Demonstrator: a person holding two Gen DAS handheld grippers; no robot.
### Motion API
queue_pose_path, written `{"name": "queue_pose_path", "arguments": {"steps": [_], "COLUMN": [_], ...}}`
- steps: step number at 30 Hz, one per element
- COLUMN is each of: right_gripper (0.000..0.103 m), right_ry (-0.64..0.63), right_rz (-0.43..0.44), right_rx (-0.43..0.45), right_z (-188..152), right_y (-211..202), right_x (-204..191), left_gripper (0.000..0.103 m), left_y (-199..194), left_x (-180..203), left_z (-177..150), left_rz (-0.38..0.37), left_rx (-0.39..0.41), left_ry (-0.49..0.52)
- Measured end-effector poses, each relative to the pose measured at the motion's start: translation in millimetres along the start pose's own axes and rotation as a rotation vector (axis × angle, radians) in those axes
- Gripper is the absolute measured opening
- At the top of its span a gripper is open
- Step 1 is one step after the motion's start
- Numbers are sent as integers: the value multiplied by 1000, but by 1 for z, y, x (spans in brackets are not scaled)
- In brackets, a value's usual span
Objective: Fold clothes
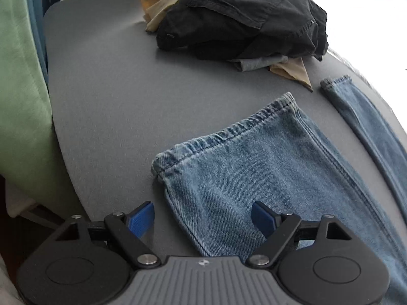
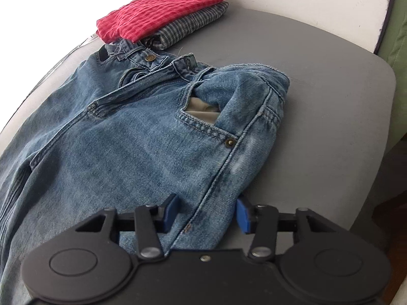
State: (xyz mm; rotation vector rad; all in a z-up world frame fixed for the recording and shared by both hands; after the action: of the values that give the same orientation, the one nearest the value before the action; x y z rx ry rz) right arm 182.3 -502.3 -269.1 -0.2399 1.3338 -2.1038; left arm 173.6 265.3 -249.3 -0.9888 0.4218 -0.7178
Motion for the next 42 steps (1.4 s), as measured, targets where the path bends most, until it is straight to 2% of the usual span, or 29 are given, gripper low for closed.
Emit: {"name": "queue_pose_path", "arguments": {"steps": [1,2,3,4,6,10,14,18,20,25,27,29,32,35,36,37,38,39,40,41,42], "right_gripper": [36,28,21,19,16,15,15,15,15,15,15,15,15,17,20,21,22,32,42,64,78], "right_ry": [13,23,35,56,95,157,132,187,218,232,247,233,213,159,139,118,98,78,57,19,-38], "right_rz": [-7,-18,-20,-16,-1,68,120,151,169,195,226,216,199,150,124,97,71,51,63,86,90], "right_rx": [8,16,22,28,40,93,173,197,204,216,214,215,202,193,179,165,152,143,167,209,249], "right_z": [1,3,5,7,13,30,50,65,74,112,133,154,185,206,208,210,212,213,210,205,197], "right_y": [-1,-1,-3,-6,-15,-47,-84,-99,-102,-81,-64,-43,-2,50,61,72,83,92,89,80,69], "right_x": [-1,-2,-2,-2,-3,-9,-26,-34,-38,-77,-102,-130,-179,-225,-236,-246,-257,-266,-273,-280,-287], "left_gripper": [56,47,18,5,5,5,5,4,4,4,4,4,4,11,23,39,45,54,68,77,91], "left_y": [0,1,1,0,-14,-61,-101,-115,-118,-99,-79,-58,-15,5,10,16,21,27,32,38,43], "left_x": [-2,-4,-6,-6,-5,5,31,52,70,144,181,218,285,305,309,313,318,322,326,331,335], "left_z": [1,3,4,8,21,55,89,117,132,179,200,222,260,255,251,248,244,240,237,233,229], "left_rz": [15,31,46,50,43,21,15,-22,-32,-28,-43,-60,-60,-63,-64,-65,-67,-68,-69,-70,-71], "left_rx": [8,15,23,26,52,156,267,294,325,372,362,349,349,345,343,341,339,337,335,333,331], "left_ry": [9,18,28,27,5,-45,-14,-65,-53,-2,13,15,72,163,195,227,259,290,322,354,385]}}
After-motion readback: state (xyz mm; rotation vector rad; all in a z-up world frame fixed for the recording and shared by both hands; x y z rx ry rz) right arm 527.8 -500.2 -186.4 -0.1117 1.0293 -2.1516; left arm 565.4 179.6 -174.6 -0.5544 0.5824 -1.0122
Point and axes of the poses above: each gripper's, at about its wrist camera, not at the fingertips, and y roughly the way its jaws point, x to its right, z to its top, the point moved 7 cm from there along y, roughly the way its jaws point, and after that the axes turned 6 degrees about y, right-handed, at the moved point
